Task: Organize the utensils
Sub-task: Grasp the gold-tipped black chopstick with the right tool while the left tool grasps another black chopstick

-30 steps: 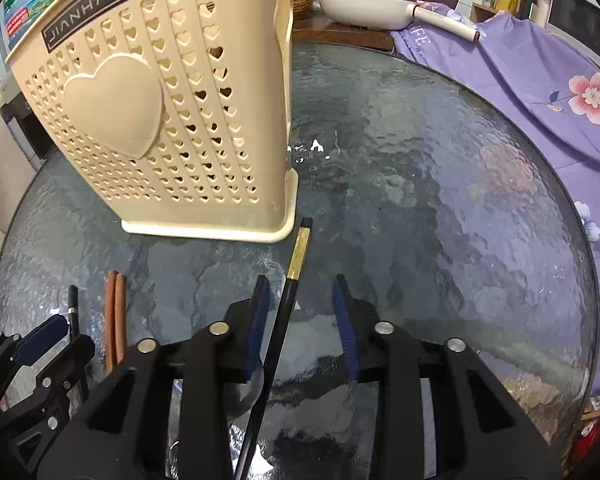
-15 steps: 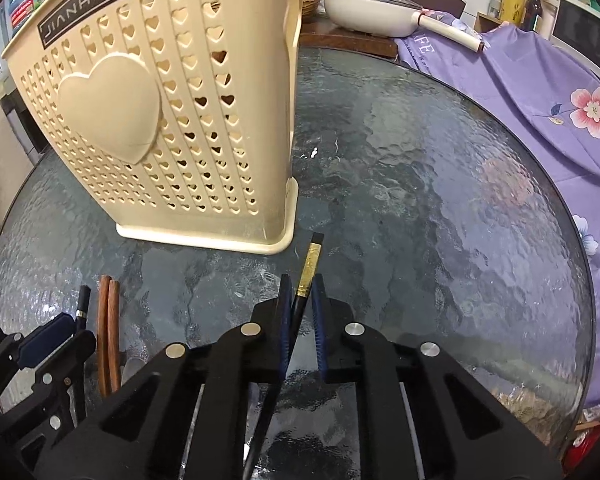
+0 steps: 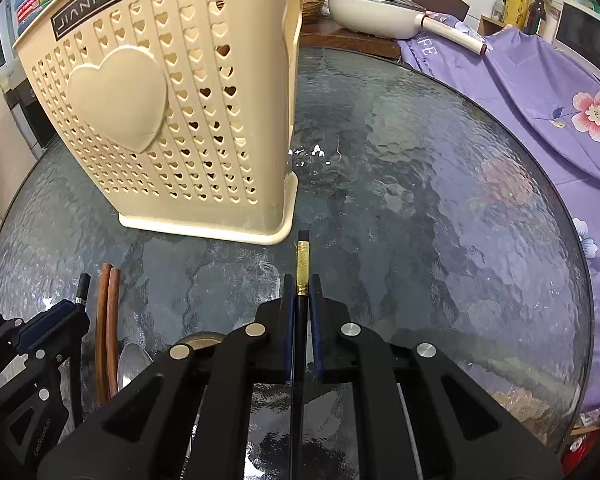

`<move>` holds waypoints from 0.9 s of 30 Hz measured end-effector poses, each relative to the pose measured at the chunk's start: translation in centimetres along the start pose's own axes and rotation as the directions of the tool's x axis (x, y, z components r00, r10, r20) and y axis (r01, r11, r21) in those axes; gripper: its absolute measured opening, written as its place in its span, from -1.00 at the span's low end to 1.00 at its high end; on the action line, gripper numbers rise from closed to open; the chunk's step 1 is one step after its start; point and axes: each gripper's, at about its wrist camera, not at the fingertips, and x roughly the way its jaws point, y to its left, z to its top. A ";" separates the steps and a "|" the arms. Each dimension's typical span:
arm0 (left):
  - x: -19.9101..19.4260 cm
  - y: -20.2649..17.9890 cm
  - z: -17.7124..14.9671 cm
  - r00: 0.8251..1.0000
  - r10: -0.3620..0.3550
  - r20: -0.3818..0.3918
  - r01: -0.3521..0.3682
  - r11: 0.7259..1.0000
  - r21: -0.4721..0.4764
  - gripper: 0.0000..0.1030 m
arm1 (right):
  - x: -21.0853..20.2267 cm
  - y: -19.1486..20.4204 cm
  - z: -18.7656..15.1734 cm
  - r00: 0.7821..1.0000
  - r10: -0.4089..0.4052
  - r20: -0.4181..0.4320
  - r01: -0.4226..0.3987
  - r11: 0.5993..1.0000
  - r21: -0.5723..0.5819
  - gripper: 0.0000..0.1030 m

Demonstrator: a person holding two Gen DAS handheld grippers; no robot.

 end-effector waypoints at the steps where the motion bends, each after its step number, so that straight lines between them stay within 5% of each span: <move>1: 0.0 -0.1 0.0 1.000 -0.001 0.000 0.001 1.000 0.001 -0.79 | -0.1 0.1 -0.1 1.000 -0.001 0.000 0.001 1.000 -0.003 -0.84; 14: 0.0 -0.8 -0.4 1.000 0.005 0.010 -0.005 1.000 0.008 -0.81 | -0.4 0.4 -0.5 1.000 0.003 0.002 -0.003 1.000 -0.007 -0.85; 27: -0.6 0.0 0.3 0.999 -0.040 0.024 0.040 0.999 -0.021 -0.85 | -3.2 -0.9 -0.1 0.992 0.103 0.074 -0.106 0.994 0.037 -0.85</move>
